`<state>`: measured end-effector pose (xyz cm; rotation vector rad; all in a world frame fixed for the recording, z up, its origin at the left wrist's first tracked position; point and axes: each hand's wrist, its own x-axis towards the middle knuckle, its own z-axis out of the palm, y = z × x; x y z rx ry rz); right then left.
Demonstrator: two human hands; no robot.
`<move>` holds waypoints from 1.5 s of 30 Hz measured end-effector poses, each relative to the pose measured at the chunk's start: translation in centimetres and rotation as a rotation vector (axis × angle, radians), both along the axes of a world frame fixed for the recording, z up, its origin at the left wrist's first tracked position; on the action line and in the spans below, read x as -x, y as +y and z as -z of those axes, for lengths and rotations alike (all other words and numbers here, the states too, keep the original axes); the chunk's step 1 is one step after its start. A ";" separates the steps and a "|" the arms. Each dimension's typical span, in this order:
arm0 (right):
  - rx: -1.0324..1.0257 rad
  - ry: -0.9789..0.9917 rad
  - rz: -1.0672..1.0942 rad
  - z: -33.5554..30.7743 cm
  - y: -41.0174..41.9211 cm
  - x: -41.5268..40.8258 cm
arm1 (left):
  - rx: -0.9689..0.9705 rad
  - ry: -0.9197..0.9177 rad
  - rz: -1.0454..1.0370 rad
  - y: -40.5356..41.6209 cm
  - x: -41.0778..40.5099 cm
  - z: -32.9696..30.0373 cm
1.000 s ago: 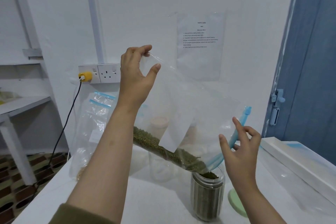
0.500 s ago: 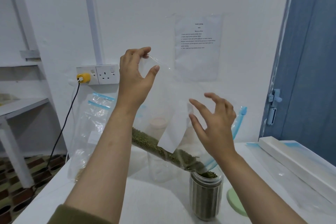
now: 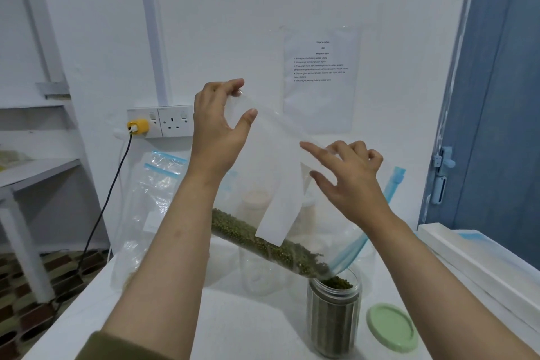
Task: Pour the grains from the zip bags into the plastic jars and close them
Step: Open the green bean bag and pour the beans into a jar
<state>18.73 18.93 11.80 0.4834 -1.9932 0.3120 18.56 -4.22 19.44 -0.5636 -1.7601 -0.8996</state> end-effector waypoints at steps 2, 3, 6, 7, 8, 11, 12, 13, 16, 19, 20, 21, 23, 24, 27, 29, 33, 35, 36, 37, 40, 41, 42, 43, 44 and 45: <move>0.026 0.015 -0.020 -0.5 -0.1 -0.3 | 0.000 0.001 0.001 -0.1 0.0 0.0; 0.032 0.017 -0.033 -0.6 -0.1 -0.4 | 0.002 0.001 -0.002 -0.1 0.0 0.0; 0.039 0.036 -0.040 -0.5 -0.2 -0.5 | 0.006 0.004 -0.013 -0.2 0.1 0.1; 0.045 0.043 -0.041 -0.5 -0.2 -0.6 | 0.004 0.006 -0.013 -0.2 0.1 0.1; 0.051 0.047 -0.044 -0.6 -0.2 -0.6 | 0.002 0.007 -0.011 -0.2 0.1 0.1; 0.066 0.049 -0.063 -0.6 -0.5 -0.8 | -0.001 0.009 -0.010 -0.3 0.1 0.0; 0.073 0.042 -0.072 -0.6 -0.6 -0.8 | -0.003 0.010 -0.010 -0.3 0.2 0.0; 0.081 0.038 -0.080 -0.6 -0.6 -0.9 | -0.004 0.009 -0.008 -0.2 0.2 0.0; 0.103 0.038 -0.094 -0.7 -0.5 -0.9 | -0.003 0.006 -0.004 -0.2 0.3 0.0; 0.124 0.053 -0.106 -0.5 -0.5 -0.7 | -0.002 0.007 -0.007 -0.2 0.4 -0.1; 0.135 0.056 -0.116 -0.4 -0.5 -0.7 | -0.002 0.006 -0.005 -0.2 0.5 -0.1; 0.145 0.063 -0.126 -0.3 -0.6 -0.6 | -0.001 0.005 -0.003 -0.2 0.5 -0.1; 0.166 0.082 -0.137 -0.1 -0.7 -0.5 | 0.002 0.007 0.000 -0.1 0.6 -0.2; 0.175 0.090 -0.138 0.0 -0.7 -0.5 | 0.003 0.009 0.002 -0.1 0.6 -0.2; 0.188 0.115 -0.148 0.2 -0.8 -0.4 | 0.003 0.017 0.006 -0.1 0.7 -0.2; 0.206 0.104 -0.170 0.2 -0.9 -0.3 | 0.001 0.023 0.007 -0.1 0.7 -0.3; 0.202 0.112 -0.167 0.2 -1.0 -0.2 | 0.006 0.021 0.008 -0.2 0.9 -0.3; 0.203 0.108 -0.168 0.2 -1.0 -0.2 | 0.008 0.022 0.009 -0.3 0.9 -0.3; 0.210 0.099 -0.176 0.2 -1.1 -0.2 | 0.009 0.024 0.008 -0.3 0.9 -0.3; 0.222 0.086 -0.190 0.1 -1.1 -0.2 | 0.009 0.025 0.007 -0.3 1.0 -0.3; 0.252 0.071 -0.233 0.0 -1.2 -0.2 | 0.010 0.021 0.007 -0.4 1.0 -0.3; 0.262 0.068 -0.247 0.0 -1.2 -0.3 | 0.010 0.022 0.008 -0.4 1.0 -0.4; 0.263 0.074 -0.253 0.0 -1.3 -0.3 | 0.011 0.024 0.007 -0.4 1.0 -0.4; 0.256 0.086 -0.249 0.0 -1.3 -0.2 | 0.012 0.026 0.007 -0.5 1.0 -0.4; 0.253 0.093 -0.243 0.1 -1.3 -0.2 | 0.012 0.027 0.009 -0.5 1.0 -0.4; 0.259 0.088 -0.248 0.1 -1.3 -0.2 | 0.013 0.028 0.012 -0.4 1.0 -0.4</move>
